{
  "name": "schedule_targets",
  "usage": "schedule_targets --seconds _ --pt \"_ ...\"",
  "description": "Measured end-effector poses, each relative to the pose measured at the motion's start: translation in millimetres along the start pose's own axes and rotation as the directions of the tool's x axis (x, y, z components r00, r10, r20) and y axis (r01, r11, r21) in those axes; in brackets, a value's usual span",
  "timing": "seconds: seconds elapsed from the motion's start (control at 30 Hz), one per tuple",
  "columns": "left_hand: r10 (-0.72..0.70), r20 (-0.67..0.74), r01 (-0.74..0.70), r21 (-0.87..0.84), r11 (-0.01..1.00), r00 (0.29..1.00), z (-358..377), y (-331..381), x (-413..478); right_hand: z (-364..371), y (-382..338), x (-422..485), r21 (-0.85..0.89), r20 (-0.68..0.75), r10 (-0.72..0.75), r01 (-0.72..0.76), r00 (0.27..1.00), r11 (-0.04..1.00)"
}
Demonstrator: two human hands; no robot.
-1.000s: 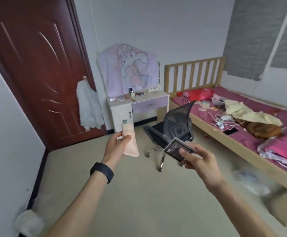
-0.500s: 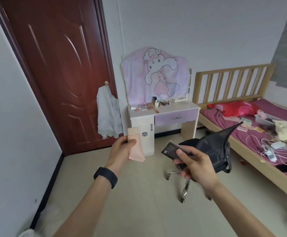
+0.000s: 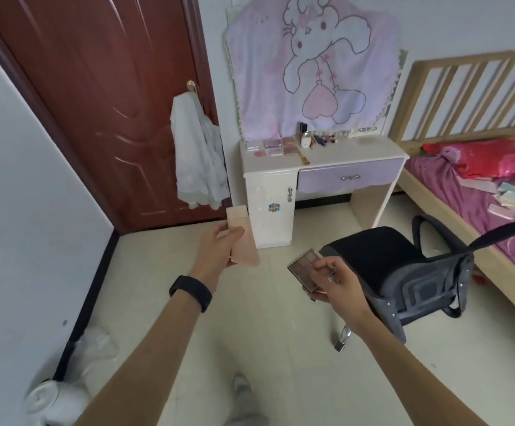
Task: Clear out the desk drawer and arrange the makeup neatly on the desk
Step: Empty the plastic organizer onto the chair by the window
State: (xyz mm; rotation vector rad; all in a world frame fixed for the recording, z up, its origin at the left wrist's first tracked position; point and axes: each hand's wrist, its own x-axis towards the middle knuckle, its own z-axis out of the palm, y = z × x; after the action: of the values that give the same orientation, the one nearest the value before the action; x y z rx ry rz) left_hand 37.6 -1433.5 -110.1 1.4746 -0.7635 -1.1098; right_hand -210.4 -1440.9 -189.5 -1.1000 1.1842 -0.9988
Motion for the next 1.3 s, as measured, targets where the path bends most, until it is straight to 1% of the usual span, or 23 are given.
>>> schedule_targets --seconds 0.13,0.27,0.43,0.57,0.73,0.83,0.93,1.03,1.13,1.2,1.3 --pt "-0.103 0.019 0.104 -0.011 0.995 0.994 16 -26 92 4 9 81 -0.019 -0.031 0.032 -0.033 0.999 0.999" --pt "-0.219 0.069 0.221 -0.015 0.975 0.973 31 -30 191 8 -11 167 -0.031 -0.099 0.096 -0.099 0.990 0.995" --pt "-0.279 0.126 0.279 0.018 0.960 0.952 62 -12 314 8 -49 270 -0.019 -0.175 0.093 -0.098 0.980 0.995" --pt "-0.340 0.166 0.341 0.027 0.940 0.925 96 -6 400 5 -60 353 0.024 -0.191 0.128 -0.126 0.973 0.992" --pt "-0.377 0.221 0.386 0.000 0.922 0.900 130 -2 488 6 -59 460 0.123 -0.126 0.223 -0.208 0.967 0.970" --pt "-0.393 0.262 0.413 -0.026 0.910 0.882 148 5 521 13 -64 512 0.089 -0.041 0.238 -0.234 0.970 0.968" --pt "-0.369 0.236 0.383 -0.016 0.924 0.899 163 12 553 24 -70 557 0.027 0.059 0.241 -0.243 0.969 0.970" --pt "-0.324 0.151 0.323 0.032 0.946 0.934 171 17 589 34 -74 603 0.006 0.131 0.270 -0.273 0.954 0.962" --pt "-0.320 0.074 0.324 -0.051 0.945 0.945 171 14 626 41 -66 649 0.105 0.156 0.381 -0.399 0.911 0.911" --pt "-0.350 0.066 0.355 -0.094 0.930 0.934 170 7 653 50 -52 680 0.108 0.167 0.430 -0.449 0.888 0.887" --pt "-0.402 0.082 0.407 -0.048 0.912 0.912 164 -3 689 67 -31 721 0.114 0.110 0.450 -0.461 0.886 0.880"
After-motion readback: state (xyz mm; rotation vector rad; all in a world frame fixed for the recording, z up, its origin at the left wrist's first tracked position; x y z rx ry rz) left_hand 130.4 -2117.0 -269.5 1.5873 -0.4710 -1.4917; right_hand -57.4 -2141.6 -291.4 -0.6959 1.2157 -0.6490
